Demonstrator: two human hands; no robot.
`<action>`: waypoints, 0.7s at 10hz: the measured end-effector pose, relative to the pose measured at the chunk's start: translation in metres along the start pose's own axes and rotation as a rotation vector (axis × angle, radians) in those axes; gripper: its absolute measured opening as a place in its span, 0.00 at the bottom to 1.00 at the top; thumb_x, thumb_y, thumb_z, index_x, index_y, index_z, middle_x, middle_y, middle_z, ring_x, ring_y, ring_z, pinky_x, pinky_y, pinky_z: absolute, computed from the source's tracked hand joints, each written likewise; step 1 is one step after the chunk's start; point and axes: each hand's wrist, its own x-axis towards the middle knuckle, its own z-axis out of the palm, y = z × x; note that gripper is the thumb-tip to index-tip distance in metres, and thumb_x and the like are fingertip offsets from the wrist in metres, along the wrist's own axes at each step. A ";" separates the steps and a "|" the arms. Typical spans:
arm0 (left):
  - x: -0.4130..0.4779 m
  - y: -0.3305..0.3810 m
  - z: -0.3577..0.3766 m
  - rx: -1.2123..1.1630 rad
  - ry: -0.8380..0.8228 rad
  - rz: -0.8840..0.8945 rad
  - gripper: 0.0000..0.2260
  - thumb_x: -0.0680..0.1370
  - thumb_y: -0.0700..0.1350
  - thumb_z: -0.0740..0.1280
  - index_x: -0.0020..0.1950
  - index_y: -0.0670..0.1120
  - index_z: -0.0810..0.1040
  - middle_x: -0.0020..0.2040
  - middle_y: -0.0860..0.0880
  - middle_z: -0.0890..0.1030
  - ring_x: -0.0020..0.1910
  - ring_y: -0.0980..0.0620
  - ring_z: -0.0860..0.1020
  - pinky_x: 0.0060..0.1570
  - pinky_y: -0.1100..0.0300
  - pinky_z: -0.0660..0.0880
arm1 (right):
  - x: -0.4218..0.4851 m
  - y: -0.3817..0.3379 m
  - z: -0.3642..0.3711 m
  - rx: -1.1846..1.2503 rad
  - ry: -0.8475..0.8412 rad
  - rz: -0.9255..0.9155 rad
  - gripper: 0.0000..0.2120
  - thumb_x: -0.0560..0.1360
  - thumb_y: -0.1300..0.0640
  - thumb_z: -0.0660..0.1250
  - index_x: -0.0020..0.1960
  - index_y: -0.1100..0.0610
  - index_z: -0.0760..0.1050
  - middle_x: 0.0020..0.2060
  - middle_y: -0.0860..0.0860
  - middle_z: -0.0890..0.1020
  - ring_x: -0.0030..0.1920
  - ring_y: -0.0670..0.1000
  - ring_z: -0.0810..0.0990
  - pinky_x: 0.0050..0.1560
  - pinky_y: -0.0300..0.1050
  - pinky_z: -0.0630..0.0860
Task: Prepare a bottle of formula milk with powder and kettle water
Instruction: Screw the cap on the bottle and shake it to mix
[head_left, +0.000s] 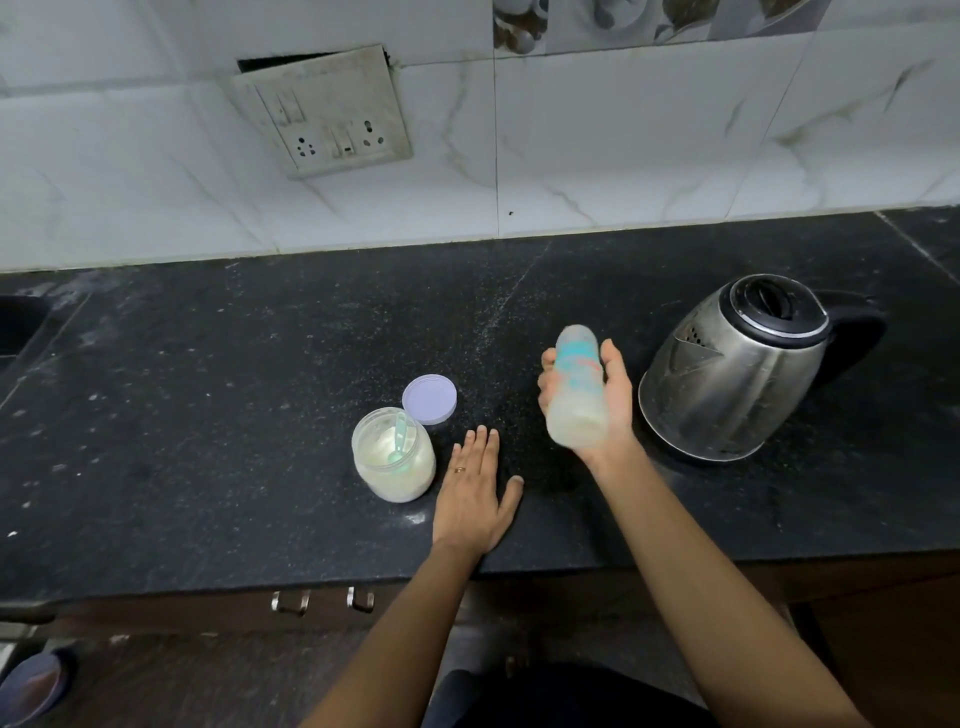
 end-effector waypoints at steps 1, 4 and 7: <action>0.000 0.000 0.000 -0.009 0.000 0.000 0.33 0.78 0.61 0.44 0.78 0.43 0.53 0.79 0.45 0.55 0.78 0.52 0.48 0.75 0.58 0.39 | -0.002 0.004 -0.006 0.041 0.050 0.015 0.25 0.71 0.49 0.67 0.64 0.60 0.72 0.47 0.58 0.79 0.36 0.54 0.80 0.33 0.47 0.80; 0.000 0.000 -0.001 -0.030 0.015 -0.003 0.33 0.77 0.61 0.44 0.78 0.44 0.54 0.78 0.46 0.56 0.78 0.53 0.49 0.74 0.60 0.38 | -0.010 -0.003 0.011 0.099 -0.197 0.138 0.30 0.70 0.54 0.74 0.65 0.64 0.66 0.51 0.62 0.77 0.40 0.57 0.80 0.38 0.50 0.81; 0.000 0.000 -0.001 -0.042 0.008 -0.005 0.34 0.77 0.62 0.43 0.78 0.44 0.54 0.79 0.46 0.55 0.78 0.53 0.49 0.74 0.61 0.39 | -0.013 0.002 0.028 0.055 -0.160 0.028 0.33 0.62 0.54 0.79 0.60 0.63 0.69 0.46 0.58 0.79 0.34 0.53 0.80 0.32 0.44 0.80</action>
